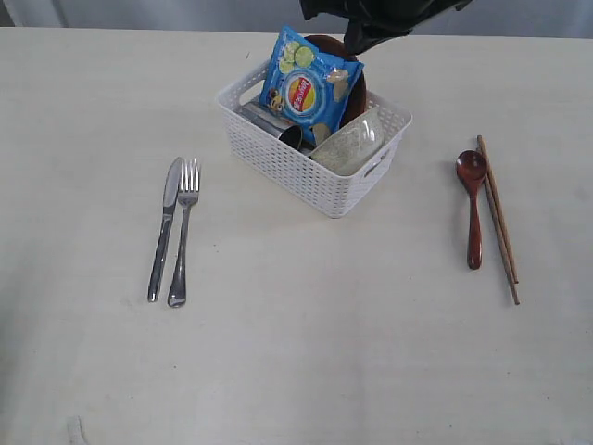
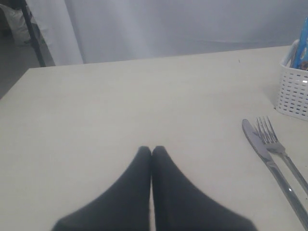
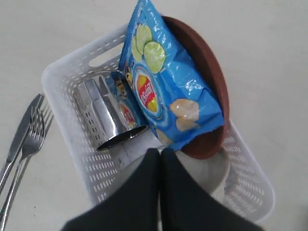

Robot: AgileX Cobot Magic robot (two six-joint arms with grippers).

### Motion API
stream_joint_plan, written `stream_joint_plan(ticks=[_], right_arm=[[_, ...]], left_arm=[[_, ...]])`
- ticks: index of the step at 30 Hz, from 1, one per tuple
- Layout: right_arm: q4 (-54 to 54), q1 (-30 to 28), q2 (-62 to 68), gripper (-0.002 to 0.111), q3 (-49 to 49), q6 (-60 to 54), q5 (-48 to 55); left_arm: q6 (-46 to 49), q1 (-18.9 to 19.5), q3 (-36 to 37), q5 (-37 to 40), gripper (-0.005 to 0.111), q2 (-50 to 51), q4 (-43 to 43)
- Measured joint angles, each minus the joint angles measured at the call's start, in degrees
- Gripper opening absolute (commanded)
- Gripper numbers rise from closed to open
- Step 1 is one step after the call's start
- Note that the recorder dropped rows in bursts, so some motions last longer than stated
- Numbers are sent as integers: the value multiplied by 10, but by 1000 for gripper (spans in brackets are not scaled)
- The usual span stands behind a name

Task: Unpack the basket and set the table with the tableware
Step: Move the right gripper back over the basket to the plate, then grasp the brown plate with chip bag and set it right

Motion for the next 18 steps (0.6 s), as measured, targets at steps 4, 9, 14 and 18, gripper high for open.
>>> stream_joint_plan(ticks=[4, 9, 14, 18], right_arm=[[30, -21, 37, 11, 0, -51, -32], [31, -25, 64, 56, 0, -96, -68], [32, -38, 84, 55, 0, -126, -117], [49, -41, 110, 46, 0, -150, -131]], left_arm=[[0, 0, 0, 0, 0, 0, 0], [0, 0, 0, 0, 0, 0, 0], [0, 0, 0, 0, 0, 0, 0], [0, 0, 0, 0, 0, 0, 0]])
